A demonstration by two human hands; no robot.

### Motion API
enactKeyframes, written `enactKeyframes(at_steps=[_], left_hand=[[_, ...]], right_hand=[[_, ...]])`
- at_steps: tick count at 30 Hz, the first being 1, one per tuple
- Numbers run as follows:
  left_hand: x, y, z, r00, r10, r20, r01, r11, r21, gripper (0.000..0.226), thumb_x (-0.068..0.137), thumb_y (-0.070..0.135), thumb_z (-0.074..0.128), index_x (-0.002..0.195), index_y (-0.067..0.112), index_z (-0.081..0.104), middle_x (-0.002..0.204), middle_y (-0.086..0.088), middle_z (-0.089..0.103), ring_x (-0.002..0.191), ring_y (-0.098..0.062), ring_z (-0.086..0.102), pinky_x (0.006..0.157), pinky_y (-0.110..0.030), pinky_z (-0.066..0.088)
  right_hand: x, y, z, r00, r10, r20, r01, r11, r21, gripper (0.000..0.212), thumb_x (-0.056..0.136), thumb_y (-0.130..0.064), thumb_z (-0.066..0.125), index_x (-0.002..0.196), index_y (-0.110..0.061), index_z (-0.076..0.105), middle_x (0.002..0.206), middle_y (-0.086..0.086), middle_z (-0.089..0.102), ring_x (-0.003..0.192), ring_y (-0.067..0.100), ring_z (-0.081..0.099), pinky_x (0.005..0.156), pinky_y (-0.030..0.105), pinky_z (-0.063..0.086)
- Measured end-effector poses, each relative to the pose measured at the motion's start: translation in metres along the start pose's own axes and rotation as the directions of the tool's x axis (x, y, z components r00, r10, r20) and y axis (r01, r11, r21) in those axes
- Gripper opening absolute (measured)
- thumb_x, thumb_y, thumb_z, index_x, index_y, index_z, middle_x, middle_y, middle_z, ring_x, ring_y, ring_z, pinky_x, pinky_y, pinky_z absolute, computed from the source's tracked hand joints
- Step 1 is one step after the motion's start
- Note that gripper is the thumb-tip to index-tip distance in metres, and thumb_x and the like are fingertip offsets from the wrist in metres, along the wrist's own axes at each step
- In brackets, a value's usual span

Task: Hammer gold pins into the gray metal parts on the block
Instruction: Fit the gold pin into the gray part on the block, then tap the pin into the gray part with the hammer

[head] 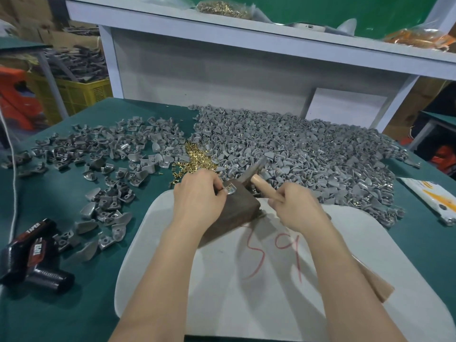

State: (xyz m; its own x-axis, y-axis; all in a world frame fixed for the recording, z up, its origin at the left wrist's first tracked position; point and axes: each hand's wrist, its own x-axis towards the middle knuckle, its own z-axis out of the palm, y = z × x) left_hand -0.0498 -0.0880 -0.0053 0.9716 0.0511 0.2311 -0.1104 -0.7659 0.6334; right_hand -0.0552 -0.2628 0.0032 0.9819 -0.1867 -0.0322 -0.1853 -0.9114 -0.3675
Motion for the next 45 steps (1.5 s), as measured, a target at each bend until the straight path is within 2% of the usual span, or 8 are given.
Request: enactKeyframes(at_steps=[4, 10, 19, 24, 28, 34, 39, 45], left_hand=[[0.001, 0.000, 0.000, 1.000, -0.014, 0.004, 0.014, 1.000, -0.010, 0.019, 0.086, 0.021, 0.064, 0.068, 0.026, 0.058, 0.091, 0.002, 0.066, 0.097, -0.027, 0.057, 0.087, -0.039, 0.044], [0.000, 0.000, -0.002, 1.000, -0.012, 0.004, 0.012, 0.999, -0.050, 0.012, 0.084, 0.020, 0.066, 0.074, 0.023, 0.061, 0.092, -0.003, 0.068, 0.098, -0.030, 0.058, 0.086, -0.042, 0.047], [0.001, -0.002, -0.001, 1.000, -0.005, 0.009, 0.006, 0.996, -0.093, 0.014, 0.083, 0.017, 0.068, 0.070, 0.019, 0.064, 0.086, -0.005, 0.068, 0.092, -0.030, 0.061, 0.082, -0.042, 0.050], [0.003, -0.001, 0.000, 1.000, 0.000, -0.003, 0.000, 0.997, -0.080, 0.009, 0.083, 0.018, 0.069, 0.074, 0.017, 0.069, 0.088, -0.004, 0.068, 0.092, -0.030, 0.061, 0.082, -0.041, 0.050], [0.002, -0.002, 0.000, 0.999, -0.015, -0.029, 0.012, 0.995, -0.101, 0.016, 0.083, 0.016, 0.069, 0.068, 0.010, 0.068, 0.081, -0.005, 0.068, 0.087, -0.030, 0.062, 0.078, -0.039, 0.051], [0.002, -0.001, -0.002, 1.000, -0.024, -0.010, 0.023, 0.995, -0.095, 0.018, 0.083, 0.014, 0.068, 0.067, 0.021, 0.064, 0.086, 0.001, 0.067, 0.090, -0.027, 0.061, 0.081, -0.040, 0.051], [0.001, 0.000, -0.002, 1.000, -0.018, 0.000, 0.018, 0.999, -0.042, 0.016, 0.084, 0.019, 0.067, 0.069, 0.023, 0.064, 0.087, -0.002, 0.069, 0.092, -0.029, 0.061, 0.085, -0.042, 0.050], [0.000, 0.003, -0.003, 0.999, -0.035, -0.014, 0.034, 0.999, -0.030, 0.027, 0.086, 0.024, 0.066, 0.063, 0.030, 0.054, 0.085, 0.006, 0.067, 0.095, -0.023, 0.061, 0.090, -0.040, 0.046]], right_hand=[[-0.008, -0.001, -0.009, 0.988, -0.124, -0.097, 0.137, 0.981, 0.139, 0.019, 0.092, -0.024, 0.052, 0.109, -0.018, 0.048, 0.097, 0.009, 0.067, 0.082, 0.028, 0.066, 0.076, 0.042, 0.052], [-0.041, -0.008, -0.015, 0.807, -0.397, -0.437, 0.516, 0.834, 0.195, 0.063, 0.092, -0.013, 0.056, 0.134, -0.055, 0.034, 0.119, -0.026, 0.056, 0.097, 0.001, 0.059, 0.083, 0.011, 0.043], [-0.050, -0.009, -0.020, 0.749, -0.427, -0.506, 0.562, 0.814, 0.146, 0.068, 0.091, -0.013, 0.056, 0.127, -0.065, 0.033, 0.117, -0.033, 0.049, 0.096, -0.010, 0.056, 0.084, 0.004, 0.038], [-0.051, -0.007, -0.015, 0.850, -0.468, -0.242, 0.477, 0.879, -0.025, 0.061, 0.092, -0.020, 0.055, 0.133, -0.059, 0.032, 0.114, -0.012, 0.066, 0.083, 0.005, 0.058, 0.070, 0.017, 0.041], [-0.052, -0.011, -0.024, 0.718, -0.434, -0.544, 0.583, 0.802, 0.129, 0.077, 0.090, -0.009, 0.057, 0.122, -0.073, 0.027, 0.118, -0.038, 0.048, 0.101, -0.014, 0.052, 0.083, -0.006, 0.033], [-0.055, -0.011, -0.021, 0.885, -0.443, -0.141, 0.436, 0.897, -0.078, 0.060, 0.093, -0.024, 0.051, 0.133, -0.063, 0.028, 0.109, -0.006, 0.067, 0.091, 0.022, 0.063, 0.082, 0.033, 0.050], [-0.028, -0.003, -0.014, 0.883, -0.373, -0.284, 0.419, 0.900, 0.121, 0.052, 0.090, -0.020, 0.055, 0.135, -0.042, 0.042, 0.116, -0.009, 0.065, 0.100, 0.017, 0.060, 0.080, 0.022, 0.041], [0.020, 0.015, 0.010, 0.994, -0.096, -0.043, 0.105, 0.905, 0.412, 0.030, 0.091, -0.027, 0.053, 0.121, -0.026, 0.055, 0.074, -0.002, 0.059, 0.050, 0.016, 0.055, 0.047, 0.027, 0.044]])
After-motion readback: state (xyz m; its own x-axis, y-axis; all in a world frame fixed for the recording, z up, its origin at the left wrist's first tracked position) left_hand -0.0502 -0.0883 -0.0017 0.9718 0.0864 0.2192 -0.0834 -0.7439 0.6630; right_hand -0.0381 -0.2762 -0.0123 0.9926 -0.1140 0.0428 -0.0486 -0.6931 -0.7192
